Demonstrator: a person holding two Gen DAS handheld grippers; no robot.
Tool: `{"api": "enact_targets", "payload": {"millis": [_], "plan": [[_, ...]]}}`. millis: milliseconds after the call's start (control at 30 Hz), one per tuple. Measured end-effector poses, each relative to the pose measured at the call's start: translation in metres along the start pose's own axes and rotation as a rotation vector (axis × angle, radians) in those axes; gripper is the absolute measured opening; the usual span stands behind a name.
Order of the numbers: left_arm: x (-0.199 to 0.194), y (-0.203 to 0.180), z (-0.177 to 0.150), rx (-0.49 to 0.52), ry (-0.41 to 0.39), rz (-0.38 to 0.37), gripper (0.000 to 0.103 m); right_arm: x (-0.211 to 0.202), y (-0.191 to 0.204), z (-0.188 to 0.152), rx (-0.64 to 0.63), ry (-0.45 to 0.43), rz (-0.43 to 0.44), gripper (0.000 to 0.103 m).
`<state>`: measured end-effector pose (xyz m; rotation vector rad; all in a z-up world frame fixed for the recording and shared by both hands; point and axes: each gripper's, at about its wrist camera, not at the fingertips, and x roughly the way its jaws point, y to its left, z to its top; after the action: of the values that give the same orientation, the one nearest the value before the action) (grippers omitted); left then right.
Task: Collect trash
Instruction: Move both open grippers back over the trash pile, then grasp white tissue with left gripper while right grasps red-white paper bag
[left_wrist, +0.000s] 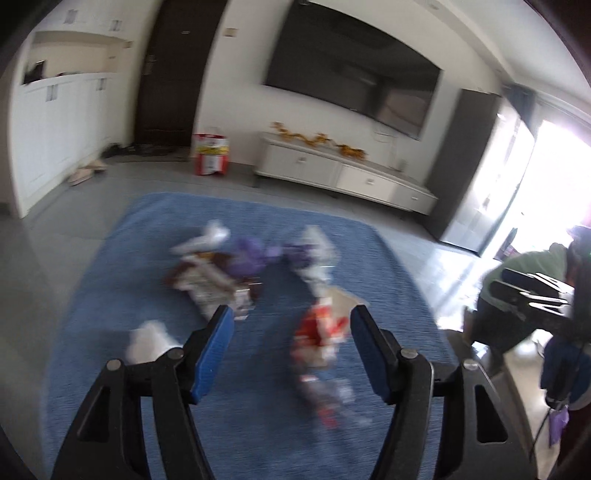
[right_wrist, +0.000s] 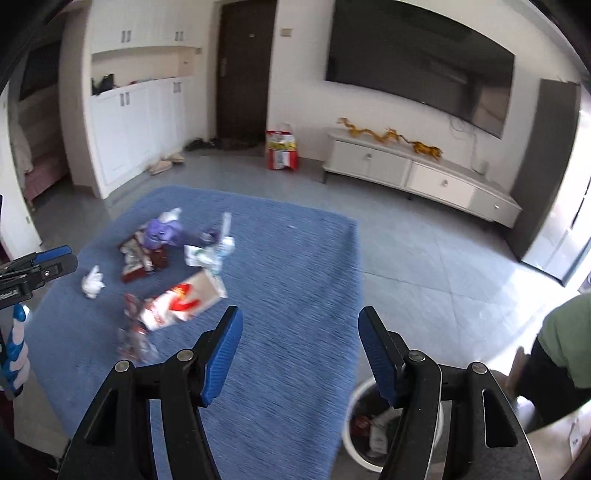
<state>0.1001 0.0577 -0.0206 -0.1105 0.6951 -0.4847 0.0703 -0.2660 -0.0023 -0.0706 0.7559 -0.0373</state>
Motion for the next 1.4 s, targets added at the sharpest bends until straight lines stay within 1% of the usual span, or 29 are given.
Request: {"api": "enact_targets", "payload": {"millis": [133, 233, 333, 400, 433, 600, 667, 733, 900, 1000, 1100, 1167, 1200, 1233, 1267, 1300, 1400], "plan": [[-0.004, 0.047, -0.011, -0.035, 0.008, 0.080, 0.064, 0.019, 0.034, 0.006, -0.018, 0.021, 0.050, 0.064], [0.003, 0.073, -0.021, -0.064, 0.037, 0.109, 0.064, 0.037, 0.050, 0.006, -0.013, 0.050, 0.080, 0.066], [0.016, 0.088, -0.030, -0.080, 0.068, 0.136, 0.064, 0.057, 0.061, 0.003, 0.014, 0.091, 0.117, 0.067], [0.028, 0.096, -0.034, -0.087, 0.089, 0.154, 0.064, 0.073, 0.066, 0.000, 0.038, 0.128, 0.135, 0.076], [0.034, 0.097, -0.036, -0.089, 0.098, 0.160, 0.064, 0.082, 0.069, -0.001, 0.047, 0.144, 0.144, 0.080], [0.061, 0.106, -0.042, -0.099, 0.136, 0.184, 0.065, 0.118, 0.078, -0.004, 0.105, 0.219, 0.184, 0.081], [0.069, 0.108, -0.042, -0.103, 0.144, 0.184, 0.065, 0.134, 0.081, -0.005, 0.141, 0.247, 0.201, 0.083], [0.075, 0.109, -0.043, -0.099, 0.146, 0.190, 0.065, 0.149, 0.084, -0.005, 0.175, 0.270, 0.222, 0.084], [0.088, 0.110, -0.047, -0.074, 0.161, 0.211, 0.065, 0.177, 0.092, -0.005, 0.228, 0.316, 0.251, 0.085], [0.092, 0.112, -0.052, -0.074, 0.173, 0.203, 0.064, 0.187, 0.097, -0.004, 0.238, 0.328, 0.273, 0.086], [0.091, 0.112, -0.052, -0.073, 0.163, 0.192, 0.058, 0.192, 0.103, -0.002, 0.227, 0.328, 0.278, 0.086], [0.093, 0.111, -0.053, -0.069, 0.169, 0.188, 0.050, 0.193, 0.107, -0.001, 0.217, 0.326, 0.281, 0.086], [0.092, 0.110, -0.053, -0.067, 0.168, 0.186, 0.048, 0.195, 0.110, 0.000, 0.210, 0.324, 0.280, 0.085], [0.092, 0.110, -0.053, -0.065, 0.165, 0.183, 0.045, 0.195, 0.112, 0.001, 0.204, 0.321, 0.283, 0.082], [0.092, 0.109, -0.054, -0.064, 0.164, 0.179, 0.042, 0.195, 0.115, 0.003, 0.198, 0.320, 0.290, 0.076], [0.091, 0.110, -0.054, -0.065, 0.162, 0.177, 0.041, 0.198, 0.119, 0.004, 0.195, 0.320, 0.294, 0.073], [0.091, 0.112, -0.055, -0.078, 0.159, 0.170, 0.037, 0.201, 0.126, 0.007, 0.172, 0.329, 0.294, 0.060]]}}
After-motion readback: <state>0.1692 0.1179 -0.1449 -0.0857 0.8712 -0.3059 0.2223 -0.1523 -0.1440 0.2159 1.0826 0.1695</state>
